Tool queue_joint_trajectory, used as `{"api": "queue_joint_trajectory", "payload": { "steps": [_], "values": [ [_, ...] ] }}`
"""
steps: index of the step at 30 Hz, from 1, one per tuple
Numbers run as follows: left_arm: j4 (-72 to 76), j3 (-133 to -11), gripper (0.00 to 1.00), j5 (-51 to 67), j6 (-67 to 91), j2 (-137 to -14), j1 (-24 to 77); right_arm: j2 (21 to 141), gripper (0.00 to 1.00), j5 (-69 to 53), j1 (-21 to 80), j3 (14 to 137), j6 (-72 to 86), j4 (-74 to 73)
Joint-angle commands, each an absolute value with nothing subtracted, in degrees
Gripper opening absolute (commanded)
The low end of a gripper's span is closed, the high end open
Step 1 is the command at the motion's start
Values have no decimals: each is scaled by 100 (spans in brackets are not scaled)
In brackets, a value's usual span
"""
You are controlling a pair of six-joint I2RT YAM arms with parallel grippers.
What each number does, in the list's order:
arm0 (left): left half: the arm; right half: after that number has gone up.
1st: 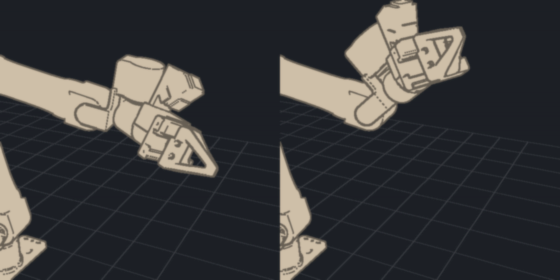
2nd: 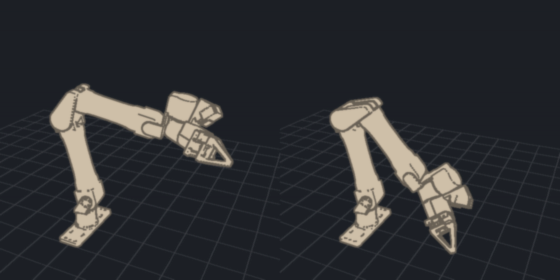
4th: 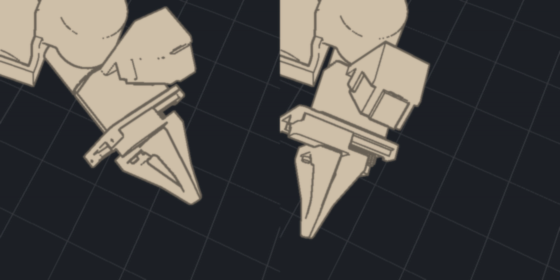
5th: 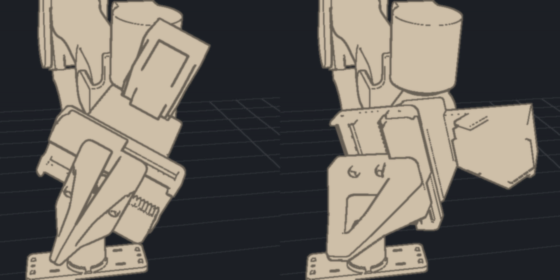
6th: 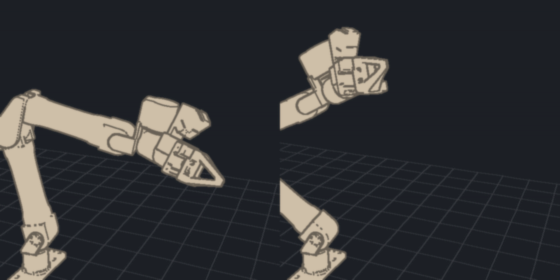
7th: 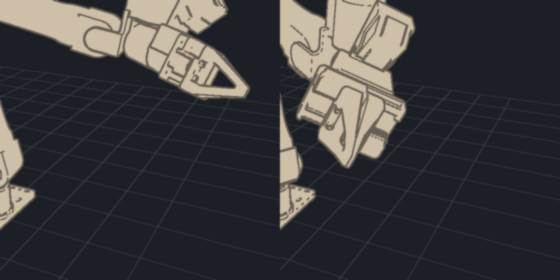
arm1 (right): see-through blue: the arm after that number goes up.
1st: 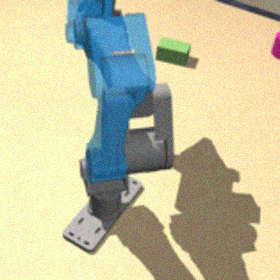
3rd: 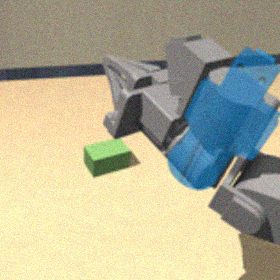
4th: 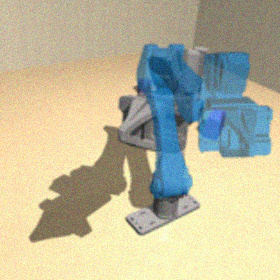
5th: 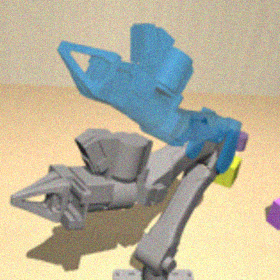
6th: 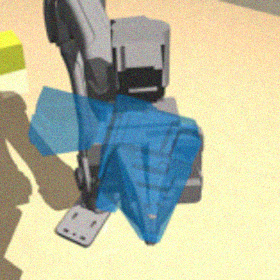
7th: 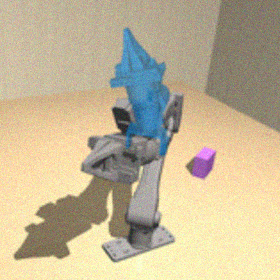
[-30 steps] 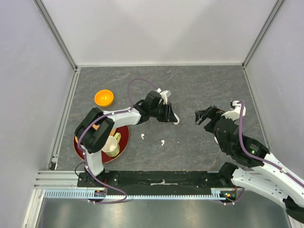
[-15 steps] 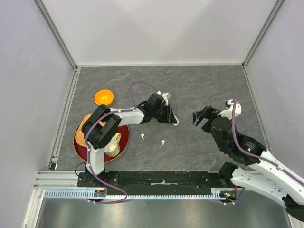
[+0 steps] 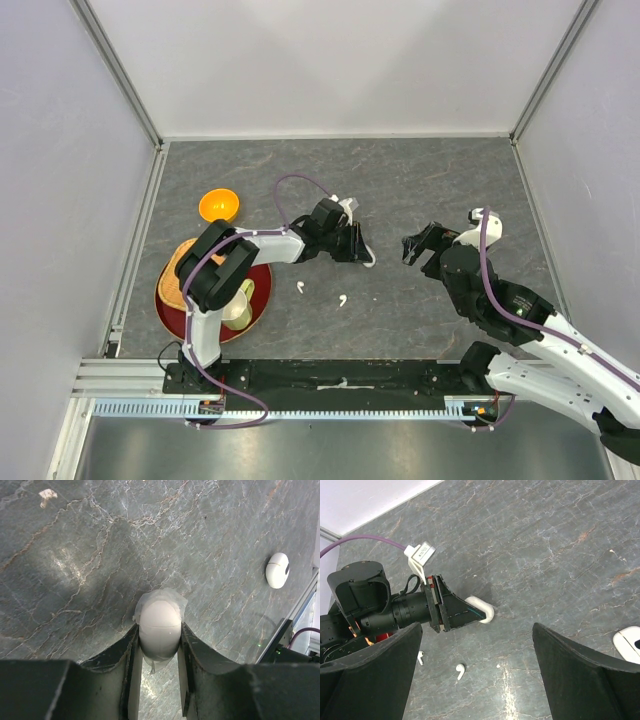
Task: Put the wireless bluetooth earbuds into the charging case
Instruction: Place the charging case at the center of the board.
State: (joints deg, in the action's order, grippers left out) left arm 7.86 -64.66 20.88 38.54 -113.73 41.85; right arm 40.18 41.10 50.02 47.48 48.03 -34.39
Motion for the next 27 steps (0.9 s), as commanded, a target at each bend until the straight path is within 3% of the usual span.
{"api": "queue_joint_trajectory", "payload": {
  "steps": [1, 12, 13, 19, 20, 27],
  "values": [
    [827, -6425, 38, 1934, 3938, -11400, 4175, 3999, 98, 4070, 4975, 4764, 4746, -3410],
    [413, -6328, 50, 1494, 3691, -11136, 4184, 4060, 98, 4157, 4922, 4737, 4676, -3454],
    [404, -6293, 56, 1477, 3683, -11049, 4184, 4069, 98, 4175, 4896, 4746, 4676, -3454],
    [185, -6240, 59, 1117, 3525, -10706, 4175, 4166, 98, 4131, 4720, 4764, 4606, -3559],
    [71, -6240, 64, 968, 3411, -10592, 4175, 4218, 98, 4053, 4659, 4764, 4579, -3586],
    [-307, -6231, 65, 388, 3077, -10170, 4192, 4289, 98, 3867, 4325, 4772, 4562, -3604]
  ]
}}
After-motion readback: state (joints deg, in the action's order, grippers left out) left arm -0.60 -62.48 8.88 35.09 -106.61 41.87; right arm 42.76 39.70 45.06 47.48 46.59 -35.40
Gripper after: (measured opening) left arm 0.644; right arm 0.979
